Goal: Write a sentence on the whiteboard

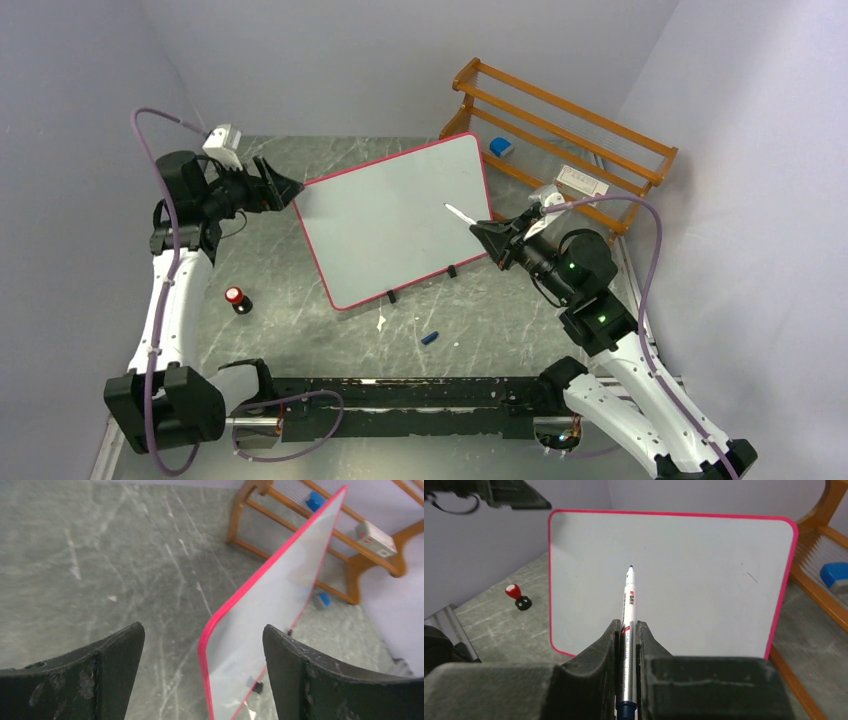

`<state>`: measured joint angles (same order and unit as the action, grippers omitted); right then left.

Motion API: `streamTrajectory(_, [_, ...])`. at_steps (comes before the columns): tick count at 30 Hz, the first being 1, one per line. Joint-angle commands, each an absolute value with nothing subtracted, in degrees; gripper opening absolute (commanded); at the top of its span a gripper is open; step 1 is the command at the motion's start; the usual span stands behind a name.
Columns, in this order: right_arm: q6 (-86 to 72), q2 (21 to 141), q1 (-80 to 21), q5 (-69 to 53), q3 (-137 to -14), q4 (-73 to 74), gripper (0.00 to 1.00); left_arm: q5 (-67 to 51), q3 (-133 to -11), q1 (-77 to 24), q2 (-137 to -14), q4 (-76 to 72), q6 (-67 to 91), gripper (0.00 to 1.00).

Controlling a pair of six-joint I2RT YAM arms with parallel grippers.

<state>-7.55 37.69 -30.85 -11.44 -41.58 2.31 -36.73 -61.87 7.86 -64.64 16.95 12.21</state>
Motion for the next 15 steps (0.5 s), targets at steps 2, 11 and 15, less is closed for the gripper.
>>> streamTrajectory(2, [-8.92, 36.74, -30.68, -14.97, -40.89, -3.14, 0.00, -53.27, -53.47, 10.98, -63.45, -0.39, 22.70, 0.89])
streamTrajectory(11, [-9.85, 38.25, -30.76, -18.35, -40.69, -4.75, 0.00, -61.56, -50.63, 11.51, -70.62, -11.84, 26.50, 0.68])
streamTrajectory(15, [-9.39, 39.54, -31.02, -18.81, -41.32, -5.05, 0.00, -64.16, -50.27, 11.60, -74.00, -14.07, 26.36, 0.55])
